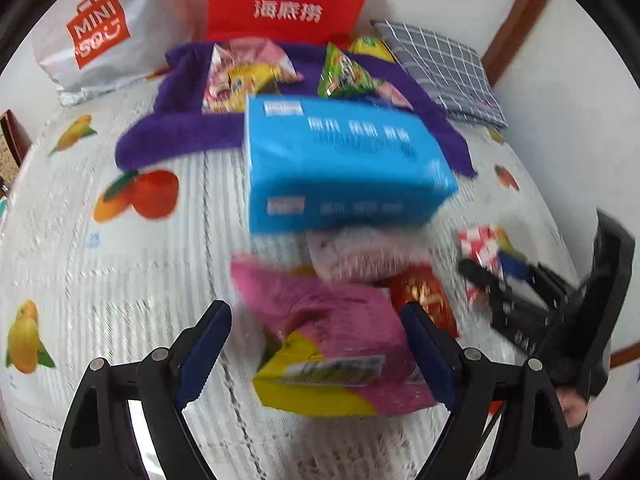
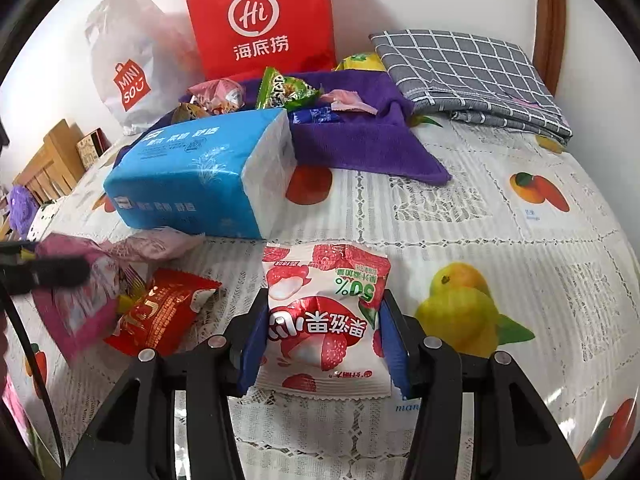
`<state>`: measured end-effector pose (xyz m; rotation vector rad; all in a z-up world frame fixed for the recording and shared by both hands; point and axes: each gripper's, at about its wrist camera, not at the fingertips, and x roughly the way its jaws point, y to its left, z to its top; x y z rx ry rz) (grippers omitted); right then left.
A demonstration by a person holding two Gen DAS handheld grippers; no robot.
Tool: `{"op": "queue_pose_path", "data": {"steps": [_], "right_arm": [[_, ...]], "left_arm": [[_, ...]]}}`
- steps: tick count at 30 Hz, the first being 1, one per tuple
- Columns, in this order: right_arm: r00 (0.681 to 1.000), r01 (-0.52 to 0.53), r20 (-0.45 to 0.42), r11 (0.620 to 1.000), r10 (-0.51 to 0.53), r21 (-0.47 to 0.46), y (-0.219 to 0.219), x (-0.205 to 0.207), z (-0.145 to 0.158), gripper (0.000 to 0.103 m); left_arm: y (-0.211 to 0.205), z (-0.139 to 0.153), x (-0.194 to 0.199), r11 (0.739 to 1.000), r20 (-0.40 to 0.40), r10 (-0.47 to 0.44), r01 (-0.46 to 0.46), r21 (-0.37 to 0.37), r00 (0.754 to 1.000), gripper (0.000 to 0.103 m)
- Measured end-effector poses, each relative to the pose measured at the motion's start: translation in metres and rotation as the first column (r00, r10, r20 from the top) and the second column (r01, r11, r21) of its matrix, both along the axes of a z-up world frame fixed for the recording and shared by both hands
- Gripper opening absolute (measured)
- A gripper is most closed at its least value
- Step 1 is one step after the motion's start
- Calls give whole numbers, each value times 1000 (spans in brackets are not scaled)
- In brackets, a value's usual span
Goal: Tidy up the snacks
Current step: 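Grasp the pink-and-yellow bag with the left gripper while the right holds the strawberry packet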
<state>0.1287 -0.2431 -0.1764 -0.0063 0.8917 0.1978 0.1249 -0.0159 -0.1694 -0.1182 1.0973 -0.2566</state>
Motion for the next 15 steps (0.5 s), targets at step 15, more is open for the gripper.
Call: {"op": "queue_pose_path", "data": {"steps": [15], "right_arm": [[1000, -7, -1, 1000, 7, 5, -1, 1, -1, 54]], "left_arm": [[30, -6, -23, 989, 94, 22, -8, -145, 995, 52]]}}
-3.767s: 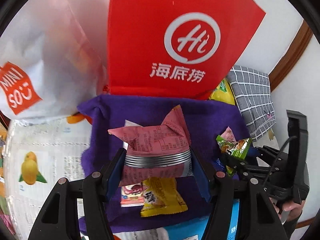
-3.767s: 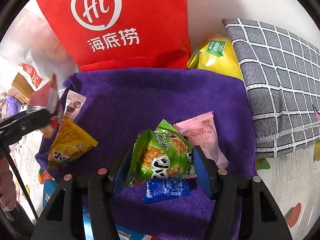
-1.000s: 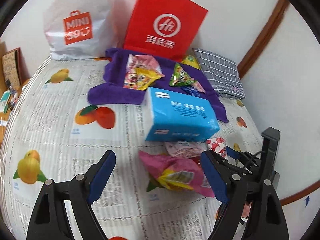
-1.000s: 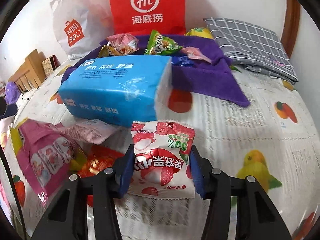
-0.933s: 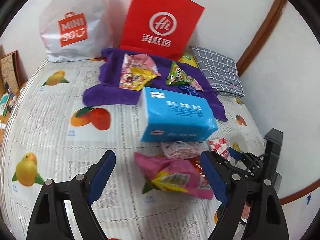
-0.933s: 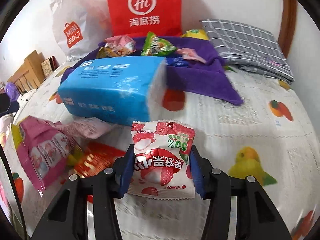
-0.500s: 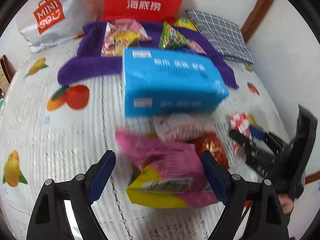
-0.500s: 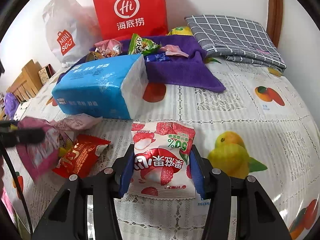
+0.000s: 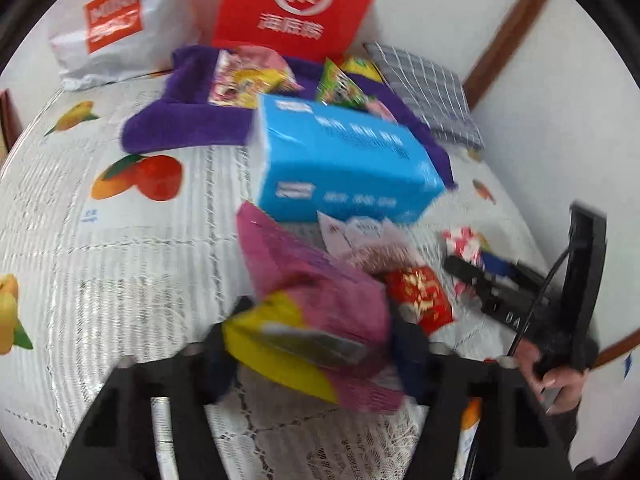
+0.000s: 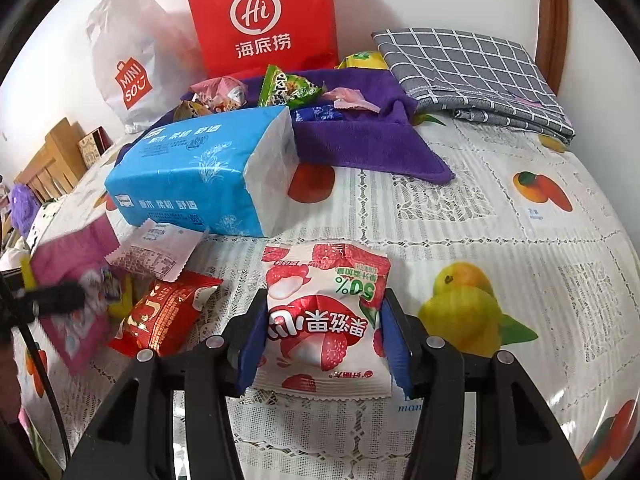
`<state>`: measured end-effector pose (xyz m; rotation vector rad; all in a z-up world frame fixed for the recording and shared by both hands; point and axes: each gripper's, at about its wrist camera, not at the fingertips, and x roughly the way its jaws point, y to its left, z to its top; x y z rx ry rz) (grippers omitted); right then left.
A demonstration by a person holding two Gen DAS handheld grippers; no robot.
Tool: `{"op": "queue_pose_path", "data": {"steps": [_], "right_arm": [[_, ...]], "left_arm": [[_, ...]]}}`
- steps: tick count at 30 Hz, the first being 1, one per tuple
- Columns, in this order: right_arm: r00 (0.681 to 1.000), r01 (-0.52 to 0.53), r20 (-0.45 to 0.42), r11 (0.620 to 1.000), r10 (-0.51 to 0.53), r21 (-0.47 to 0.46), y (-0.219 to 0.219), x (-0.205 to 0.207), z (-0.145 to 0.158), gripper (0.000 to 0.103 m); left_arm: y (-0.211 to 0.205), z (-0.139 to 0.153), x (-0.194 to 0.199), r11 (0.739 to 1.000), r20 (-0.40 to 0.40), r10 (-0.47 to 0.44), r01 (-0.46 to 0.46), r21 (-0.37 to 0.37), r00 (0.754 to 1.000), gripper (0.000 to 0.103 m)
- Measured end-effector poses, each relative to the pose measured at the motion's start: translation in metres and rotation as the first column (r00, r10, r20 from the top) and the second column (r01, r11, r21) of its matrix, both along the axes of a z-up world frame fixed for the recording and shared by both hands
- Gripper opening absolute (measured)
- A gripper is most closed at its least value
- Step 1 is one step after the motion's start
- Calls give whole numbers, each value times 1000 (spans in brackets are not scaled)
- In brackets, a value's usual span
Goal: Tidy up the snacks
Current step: 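Grasp the pink-and-yellow bag with the left gripper while the right holds the strawberry packet, then carry the pink-and-yellow bag with the left gripper while the right carries the strawberry packet to the towel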
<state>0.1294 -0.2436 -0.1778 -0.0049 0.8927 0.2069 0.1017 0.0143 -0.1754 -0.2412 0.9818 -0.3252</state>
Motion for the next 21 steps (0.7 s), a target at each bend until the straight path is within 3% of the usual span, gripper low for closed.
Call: {"op": "queue_pose_path", "data": {"steps": [11, 16, 21], "right_arm": [[1000, -2, 2, 1000, 2, -27, 3, 0, 0, 54], [1000, -3, 3, 999, 3, -54, 6, 0, -1, 54], [1000, -3, 4, 998, 4, -67, 8, 0, -1, 54]], "left_arm": [[43, -7, -10, 995, 124, 94, -92, -25, 988, 49], [42, -10, -10, 991, 200, 122, -130, 26, 972, 50], [44, -11, -6, 990, 195, 132, -137, 14, 972, 50]]}}
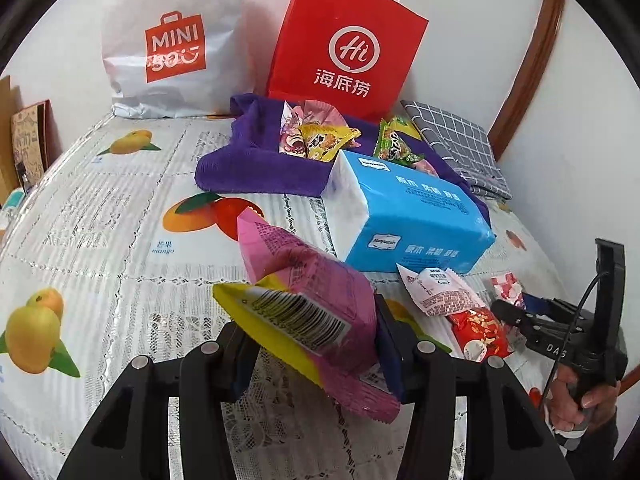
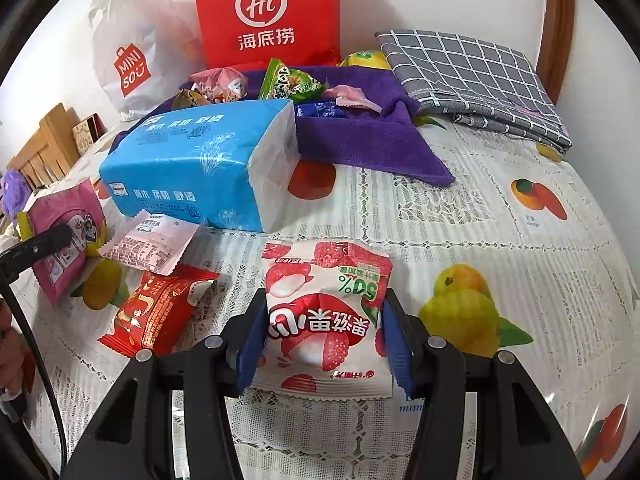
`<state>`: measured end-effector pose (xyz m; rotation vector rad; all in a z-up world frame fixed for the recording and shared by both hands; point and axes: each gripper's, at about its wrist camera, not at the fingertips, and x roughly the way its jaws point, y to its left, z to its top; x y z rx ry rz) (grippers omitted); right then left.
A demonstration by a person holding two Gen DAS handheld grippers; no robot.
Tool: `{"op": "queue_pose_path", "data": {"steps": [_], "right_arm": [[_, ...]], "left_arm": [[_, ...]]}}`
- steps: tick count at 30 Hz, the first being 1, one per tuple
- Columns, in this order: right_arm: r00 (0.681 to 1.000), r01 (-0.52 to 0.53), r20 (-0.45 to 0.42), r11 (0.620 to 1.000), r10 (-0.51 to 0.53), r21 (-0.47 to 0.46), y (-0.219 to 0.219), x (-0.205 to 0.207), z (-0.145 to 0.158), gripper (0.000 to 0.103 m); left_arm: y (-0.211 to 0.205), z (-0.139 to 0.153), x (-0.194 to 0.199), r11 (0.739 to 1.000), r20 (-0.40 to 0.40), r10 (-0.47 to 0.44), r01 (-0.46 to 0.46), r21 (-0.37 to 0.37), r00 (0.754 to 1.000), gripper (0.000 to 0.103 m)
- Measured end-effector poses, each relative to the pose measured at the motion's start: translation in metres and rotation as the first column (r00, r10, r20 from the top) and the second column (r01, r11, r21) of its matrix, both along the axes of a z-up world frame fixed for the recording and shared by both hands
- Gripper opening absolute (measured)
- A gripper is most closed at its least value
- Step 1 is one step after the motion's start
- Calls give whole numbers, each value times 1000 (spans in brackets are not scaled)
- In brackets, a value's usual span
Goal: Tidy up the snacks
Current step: 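Carry the pink-and-yellow bag with the left gripper while the right carries the strawberry packet to the towel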
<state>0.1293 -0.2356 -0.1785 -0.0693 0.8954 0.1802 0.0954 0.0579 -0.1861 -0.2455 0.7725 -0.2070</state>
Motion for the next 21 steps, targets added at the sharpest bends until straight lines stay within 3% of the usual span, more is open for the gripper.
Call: {"op": "queue_pose_path", "data": {"steps": [5, 14, 21], "right_arm": [[1000, -6, -2, 1000, 6, 3, 0, 0, 0, 56], [1000, -5, 0, 1000, 5, 4, 0, 1, 0, 55], [1000, 6, 4, 1000, -6, 18, -3, 1, 0, 52]], "left_arm": [[10, -8, 5, 996, -38, -7, 4, -85, 999, 52], [14, -9, -1, 991, -14, -9, 8, -133, 1000, 45], [15, 3, -9, 996, 42, 13, -9, -88, 999, 44]]}}
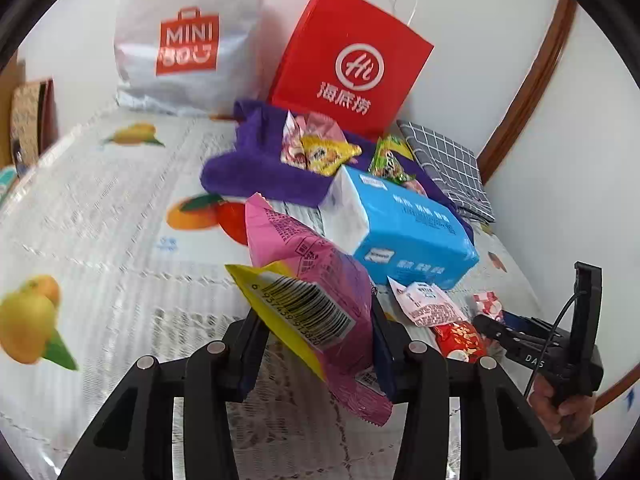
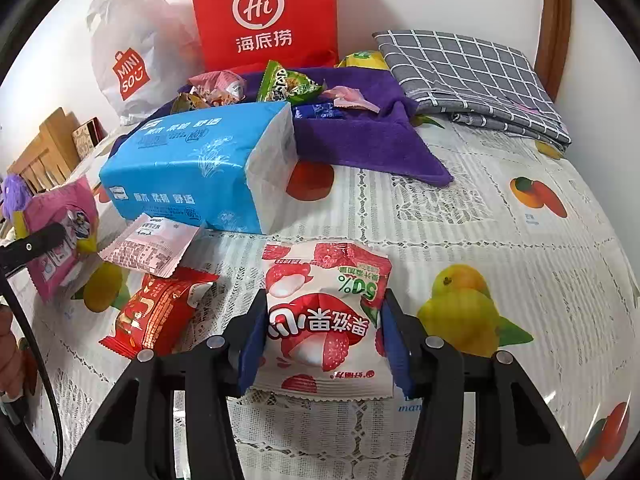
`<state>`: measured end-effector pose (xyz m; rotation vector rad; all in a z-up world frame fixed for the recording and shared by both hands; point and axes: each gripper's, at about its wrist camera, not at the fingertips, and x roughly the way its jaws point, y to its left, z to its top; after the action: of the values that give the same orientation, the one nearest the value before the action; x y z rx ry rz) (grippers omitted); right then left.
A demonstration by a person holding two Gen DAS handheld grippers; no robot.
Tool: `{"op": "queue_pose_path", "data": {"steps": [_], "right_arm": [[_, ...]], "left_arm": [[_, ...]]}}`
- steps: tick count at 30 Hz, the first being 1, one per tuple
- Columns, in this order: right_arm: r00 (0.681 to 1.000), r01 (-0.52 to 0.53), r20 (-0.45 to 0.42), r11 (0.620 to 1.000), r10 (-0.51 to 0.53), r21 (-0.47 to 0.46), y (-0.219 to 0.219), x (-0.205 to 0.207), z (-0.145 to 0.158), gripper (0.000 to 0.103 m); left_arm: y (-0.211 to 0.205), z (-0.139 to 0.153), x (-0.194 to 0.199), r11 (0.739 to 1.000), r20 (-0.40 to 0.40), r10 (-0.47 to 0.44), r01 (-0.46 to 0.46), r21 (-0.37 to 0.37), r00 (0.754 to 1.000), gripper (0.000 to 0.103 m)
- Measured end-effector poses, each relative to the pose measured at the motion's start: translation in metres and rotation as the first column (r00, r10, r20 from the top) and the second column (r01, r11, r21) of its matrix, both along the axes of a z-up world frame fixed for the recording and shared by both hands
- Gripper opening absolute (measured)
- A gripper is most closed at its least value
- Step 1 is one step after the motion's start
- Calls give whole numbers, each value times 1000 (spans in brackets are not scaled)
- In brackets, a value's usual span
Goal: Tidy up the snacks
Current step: 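Carry the pink-and-yellow bag with the left gripper while the right carries the strawberry packet to the towel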
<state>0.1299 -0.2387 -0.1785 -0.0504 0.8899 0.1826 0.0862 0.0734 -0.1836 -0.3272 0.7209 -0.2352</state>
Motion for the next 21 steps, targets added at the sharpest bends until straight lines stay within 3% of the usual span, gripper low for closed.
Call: {"op": "queue_pose_path", "data": {"steps": [5, 8, 21], "right_arm": [[1000, 2, 15, 1000, -2, 12, -1, -3, 4, 50], [1000, 4, 14, 998, -5, 68, -4, -4, 11, 50], [987, 18, 158, 996, -32, 92, 2, 23, 88, 50]], "left_arm": [[11, 12, -4, 1000, -7, 19, -20, -21, 1000, 44], [14, 21, -7, 1000, 8, 24, -24, -16, 1000, 44], [13, 62, 10, 999, 34, 42, -43, 22, 999, 44]]}}
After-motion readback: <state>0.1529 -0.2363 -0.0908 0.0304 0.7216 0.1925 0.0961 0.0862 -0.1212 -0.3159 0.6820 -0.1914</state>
